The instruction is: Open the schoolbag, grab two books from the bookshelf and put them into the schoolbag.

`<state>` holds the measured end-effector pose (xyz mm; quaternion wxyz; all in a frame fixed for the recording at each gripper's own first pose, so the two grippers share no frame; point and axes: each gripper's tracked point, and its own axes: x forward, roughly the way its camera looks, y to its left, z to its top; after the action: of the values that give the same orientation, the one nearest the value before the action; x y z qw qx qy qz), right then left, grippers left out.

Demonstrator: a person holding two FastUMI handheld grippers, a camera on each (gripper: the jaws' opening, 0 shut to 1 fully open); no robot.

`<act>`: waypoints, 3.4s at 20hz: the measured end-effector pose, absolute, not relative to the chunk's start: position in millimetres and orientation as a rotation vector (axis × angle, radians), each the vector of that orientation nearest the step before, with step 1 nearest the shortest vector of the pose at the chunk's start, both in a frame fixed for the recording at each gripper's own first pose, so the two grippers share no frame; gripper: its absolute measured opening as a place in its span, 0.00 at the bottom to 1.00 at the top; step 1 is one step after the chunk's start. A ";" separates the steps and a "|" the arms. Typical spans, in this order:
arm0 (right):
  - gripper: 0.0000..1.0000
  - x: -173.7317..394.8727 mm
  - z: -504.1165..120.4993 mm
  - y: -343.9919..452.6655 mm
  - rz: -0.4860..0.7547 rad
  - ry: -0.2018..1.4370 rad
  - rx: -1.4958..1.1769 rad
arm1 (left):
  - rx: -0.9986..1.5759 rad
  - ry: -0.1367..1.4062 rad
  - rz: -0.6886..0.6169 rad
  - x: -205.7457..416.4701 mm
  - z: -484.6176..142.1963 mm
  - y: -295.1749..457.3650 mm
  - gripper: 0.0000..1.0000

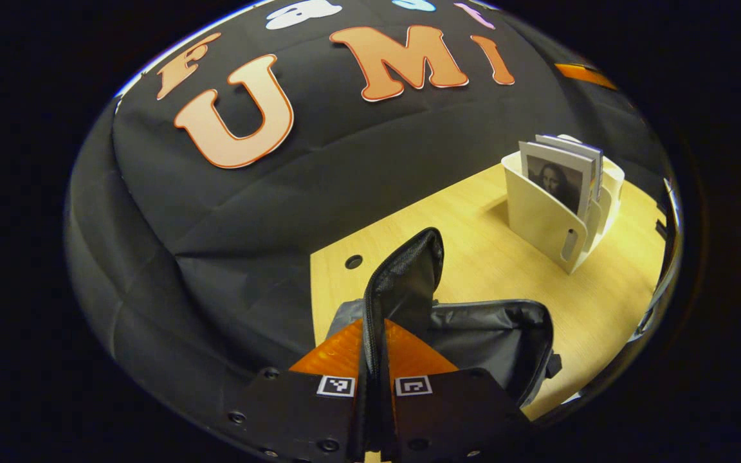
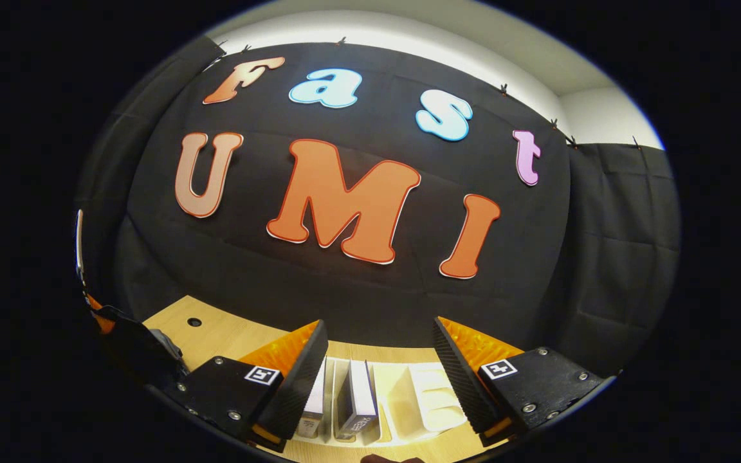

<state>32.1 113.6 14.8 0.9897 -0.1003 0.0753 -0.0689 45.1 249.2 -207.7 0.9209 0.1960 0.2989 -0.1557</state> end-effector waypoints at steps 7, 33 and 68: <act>0.97 44.8 -2.4 139.0 -0.091 0.328 -0.187 | 0.319 0.691 -0.482 63.9 -192.4 262.0 0.07; 0.95 95.0 -133.5 168.2 0.158 1.045 -0.068 | 0.283 0.857 -0.524 77.0 -177.8 264.6 0.06; 0.31 46.9 -68.7 127.0 0.187 1.216 0.237 | 0.282 0.916 -0.469 50.7 -196.6 256.0 0.06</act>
<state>46.9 127.0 -68.7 0.8101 0.1108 0.5691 0.0874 50.7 256.0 -196.6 0.8610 0.1346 0.4367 -0.2234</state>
